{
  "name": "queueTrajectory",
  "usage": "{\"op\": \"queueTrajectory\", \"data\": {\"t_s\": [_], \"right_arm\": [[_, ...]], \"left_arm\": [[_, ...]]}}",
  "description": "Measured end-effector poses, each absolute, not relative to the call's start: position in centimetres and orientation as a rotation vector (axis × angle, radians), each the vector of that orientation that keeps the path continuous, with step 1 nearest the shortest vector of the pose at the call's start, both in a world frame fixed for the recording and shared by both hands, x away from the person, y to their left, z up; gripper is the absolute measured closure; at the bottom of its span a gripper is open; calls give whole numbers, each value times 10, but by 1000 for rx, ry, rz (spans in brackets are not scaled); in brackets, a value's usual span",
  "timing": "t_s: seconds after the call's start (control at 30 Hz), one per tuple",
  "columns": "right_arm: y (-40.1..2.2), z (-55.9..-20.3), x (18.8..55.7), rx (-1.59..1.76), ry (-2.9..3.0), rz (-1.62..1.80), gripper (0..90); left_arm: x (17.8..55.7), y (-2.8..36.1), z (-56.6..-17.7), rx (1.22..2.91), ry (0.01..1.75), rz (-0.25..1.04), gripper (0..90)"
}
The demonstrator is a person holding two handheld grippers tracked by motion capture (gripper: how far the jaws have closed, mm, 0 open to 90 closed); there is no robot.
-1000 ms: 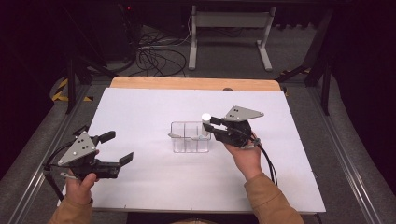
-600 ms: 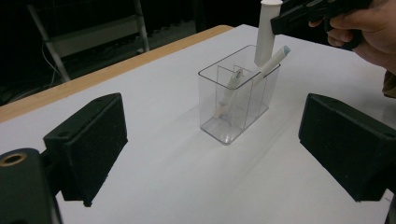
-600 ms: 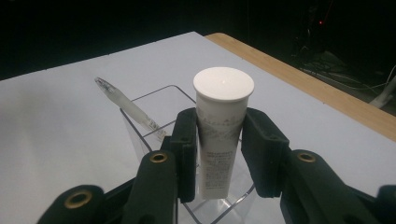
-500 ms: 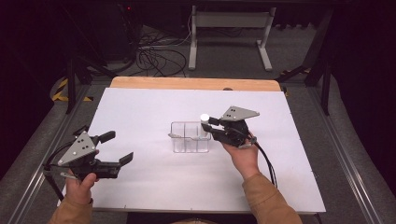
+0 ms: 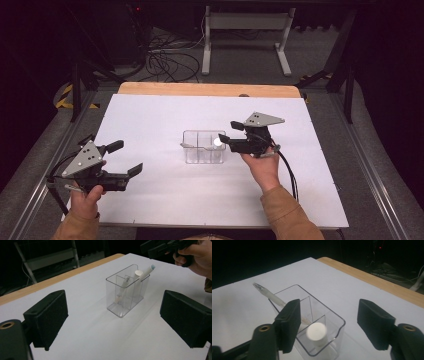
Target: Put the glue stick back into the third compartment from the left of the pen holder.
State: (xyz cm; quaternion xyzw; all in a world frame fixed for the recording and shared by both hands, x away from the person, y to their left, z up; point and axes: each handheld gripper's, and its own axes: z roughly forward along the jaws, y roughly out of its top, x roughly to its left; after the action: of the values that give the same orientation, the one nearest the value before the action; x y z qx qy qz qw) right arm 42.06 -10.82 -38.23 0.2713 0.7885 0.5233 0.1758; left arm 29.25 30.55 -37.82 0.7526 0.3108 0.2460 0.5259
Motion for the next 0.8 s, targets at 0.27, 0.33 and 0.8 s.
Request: {"op": "queueTrajectory", "data": {"t_s": [0.27, 0.33, 0.8], "right_arm": [[-108, -380, 417, 740, 2227, 1475, 274], [-109, -378, 416, 729, 2224, 1476, 262], [-127, -360, 398, 661, 2230, 1498, 122]], "left_arm": [[293, 305, -379, 1802, 741, 591, 85], [293, 305, -379, 1801, 741, 588, 86], [293, 305, -381, 1796, 745, 585, 83]]}}
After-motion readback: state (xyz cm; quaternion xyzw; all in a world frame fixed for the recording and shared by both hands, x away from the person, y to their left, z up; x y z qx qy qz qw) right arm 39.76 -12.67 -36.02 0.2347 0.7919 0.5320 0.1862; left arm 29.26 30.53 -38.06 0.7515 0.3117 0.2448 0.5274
